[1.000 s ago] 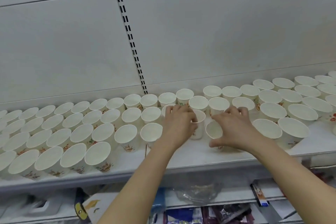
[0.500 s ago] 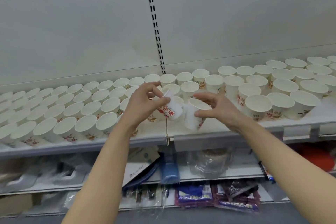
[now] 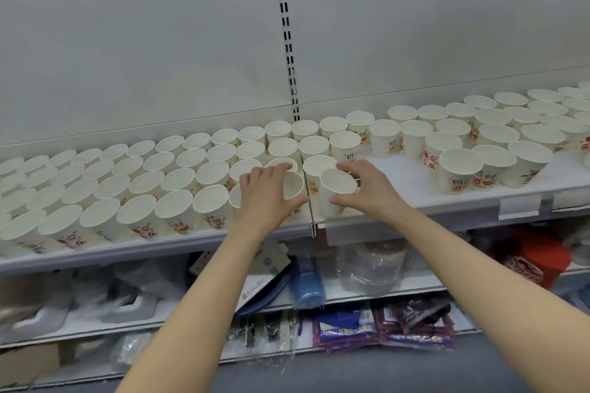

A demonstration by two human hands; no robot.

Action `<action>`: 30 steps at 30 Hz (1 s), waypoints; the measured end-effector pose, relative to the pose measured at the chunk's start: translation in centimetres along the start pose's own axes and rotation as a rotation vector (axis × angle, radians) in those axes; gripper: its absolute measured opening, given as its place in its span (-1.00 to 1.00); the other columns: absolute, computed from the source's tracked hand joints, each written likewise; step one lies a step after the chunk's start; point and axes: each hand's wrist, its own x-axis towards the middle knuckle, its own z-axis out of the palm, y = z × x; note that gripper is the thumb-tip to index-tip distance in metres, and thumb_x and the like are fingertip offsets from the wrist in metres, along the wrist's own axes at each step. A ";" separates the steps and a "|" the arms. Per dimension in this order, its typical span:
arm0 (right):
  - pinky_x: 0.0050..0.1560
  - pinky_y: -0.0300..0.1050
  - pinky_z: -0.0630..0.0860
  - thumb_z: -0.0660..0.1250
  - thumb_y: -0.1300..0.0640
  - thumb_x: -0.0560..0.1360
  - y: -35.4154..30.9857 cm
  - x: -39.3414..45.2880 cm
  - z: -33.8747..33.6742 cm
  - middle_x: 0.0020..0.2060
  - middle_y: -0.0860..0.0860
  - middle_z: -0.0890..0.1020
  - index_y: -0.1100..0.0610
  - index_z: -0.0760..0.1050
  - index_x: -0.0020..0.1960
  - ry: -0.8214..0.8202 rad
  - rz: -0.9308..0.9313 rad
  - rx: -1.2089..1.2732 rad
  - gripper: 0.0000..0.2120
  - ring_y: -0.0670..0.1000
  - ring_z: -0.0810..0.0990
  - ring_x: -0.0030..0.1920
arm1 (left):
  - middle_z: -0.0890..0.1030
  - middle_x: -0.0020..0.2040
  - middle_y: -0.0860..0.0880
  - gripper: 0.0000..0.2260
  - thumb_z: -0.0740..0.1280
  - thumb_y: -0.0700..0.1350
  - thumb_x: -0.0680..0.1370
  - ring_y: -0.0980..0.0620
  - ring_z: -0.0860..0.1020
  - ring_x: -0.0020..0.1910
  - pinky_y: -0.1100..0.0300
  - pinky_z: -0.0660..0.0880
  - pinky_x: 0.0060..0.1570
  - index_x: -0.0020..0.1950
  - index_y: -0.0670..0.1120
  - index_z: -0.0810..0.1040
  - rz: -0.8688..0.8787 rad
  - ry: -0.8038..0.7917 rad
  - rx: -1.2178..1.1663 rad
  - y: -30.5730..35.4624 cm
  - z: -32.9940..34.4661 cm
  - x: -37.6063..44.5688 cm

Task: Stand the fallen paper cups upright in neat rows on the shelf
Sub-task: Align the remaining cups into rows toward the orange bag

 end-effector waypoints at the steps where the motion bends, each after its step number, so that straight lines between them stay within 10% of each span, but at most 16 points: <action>1: 0.28 -0.13 0.36 0.59 0.01 0.25 -0.3 -0.1 0.6 0.21 0.02 0.48 0.11 0.44 0.33 0.030 -0.013 -0.042 -0.29 0.00 0.46 0.21 | 0.50 0.33 0.04 -0.37 0.32 0.35 0.42 -0.09 0.38 0.28 0.03 0.20 0.18 0.40 0.08 0.37 0.001 0.012 0.008 -0.1 0.2 -0.1; 10: 0.24 -0.23 0.26 0.54 -0.20 0.26 -2.0 -1.1 3.4 0.24 0.04 0.40 0.15 0.38 0.38 0.156 -0.061 -0.195 -0.18 0.04 0.37 0.28 | 0.28 0.51 -0.03 -0.16 0.21 0.47 0.38 -0.09 0.21 0.47 0.01 0.19 0.36 0.51 -0.01 0.24 0.100 -0.107 -0.003 -1.2 0.3 0.1; 17: 0.47 -0.20 -0.17 0.17 -0.18 0.57 -1.4 -2.5 4.2 0.55 0.03 -0.18 0.17 -0.15 0.56 -0.103 -0.076 -0.266 -0.21 -0.08 -0.19 0.53 | -0.12 0.59 -0.15 -0.26 -0.11 0.33 0.59 -0.10 -0.15 0.57 -0.03 -0.15 0.52 0.59 -0.14 -0.13 0.096 -0.429 0.104 -1.2 0.1 1.1; 30: 0.47 -0.11 0.06 0.13 -0.14 0.60 -0.6 -1.1 1.4 0.50 -0.01 0.22 0.08 0.16 0.52 0.075 -0.125 -0.215 -0.43 -0.03 0.13 0.49 | 0.19 0.56 -0.05 -0.43 -0.06 0.23 0.64 -0.08 0.14 0.53 -0.04 0.08 0.46 0.56 -0.04 0.18 0.066 -0.238 -0.026 -0.2 -0.7 3.5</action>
